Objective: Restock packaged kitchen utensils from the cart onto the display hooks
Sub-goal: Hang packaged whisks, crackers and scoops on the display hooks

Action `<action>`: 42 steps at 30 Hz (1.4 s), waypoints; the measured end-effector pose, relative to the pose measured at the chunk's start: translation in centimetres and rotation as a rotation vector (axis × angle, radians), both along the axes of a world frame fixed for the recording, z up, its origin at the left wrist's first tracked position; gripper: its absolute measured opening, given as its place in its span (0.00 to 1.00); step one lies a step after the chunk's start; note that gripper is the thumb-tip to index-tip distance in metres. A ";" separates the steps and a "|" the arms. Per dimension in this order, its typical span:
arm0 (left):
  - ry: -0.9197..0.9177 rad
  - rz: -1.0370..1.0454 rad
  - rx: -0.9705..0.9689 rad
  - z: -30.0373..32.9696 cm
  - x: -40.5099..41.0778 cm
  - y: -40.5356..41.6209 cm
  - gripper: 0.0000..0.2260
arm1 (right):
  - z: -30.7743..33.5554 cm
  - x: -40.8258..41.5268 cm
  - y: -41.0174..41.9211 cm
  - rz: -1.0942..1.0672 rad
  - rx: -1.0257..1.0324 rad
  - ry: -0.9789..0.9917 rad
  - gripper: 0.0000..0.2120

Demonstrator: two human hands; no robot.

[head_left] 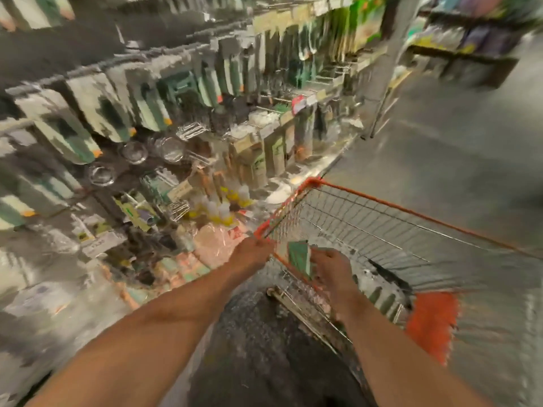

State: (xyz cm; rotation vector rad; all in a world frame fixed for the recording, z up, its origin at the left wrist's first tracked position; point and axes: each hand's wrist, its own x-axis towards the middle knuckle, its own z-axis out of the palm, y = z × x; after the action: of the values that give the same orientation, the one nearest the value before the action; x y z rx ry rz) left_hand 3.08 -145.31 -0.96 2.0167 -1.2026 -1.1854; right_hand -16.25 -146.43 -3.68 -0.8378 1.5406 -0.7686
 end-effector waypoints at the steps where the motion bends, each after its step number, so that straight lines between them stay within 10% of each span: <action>1: -0.019 -0.051 0.016 -0.3 -1.7 -1.0 0.10 | -0.3 -2.1 -0.1 -0.039 -0.016 0.008 0.09; 10: -0.178 -0.315 0.138 -5.2 -15.8 -6.7 0.14 | -10.1 -17.8 -1.5 -0.163 0.102 0.041 0.22; 15: -0.191 -0.432 0.219 -8.5 -18.4 -8.3 0.17 | -9.2 -21.2 -1.4 -0.196 0.209 0.062 0.11; 42: -0.335 -0.925 0.453 -29.3 -17.6 -22.5 0.18 | -28.5 -18.4 -5.3 -0.578 0.626 0.230 0.21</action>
State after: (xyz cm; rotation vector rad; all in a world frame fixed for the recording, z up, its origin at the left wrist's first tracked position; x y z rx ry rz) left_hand -14.55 -167.83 -30.30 2.0536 -2.3690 -1.6785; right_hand -34.65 -151.76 -32.23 -0.0044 2.1092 -0.5371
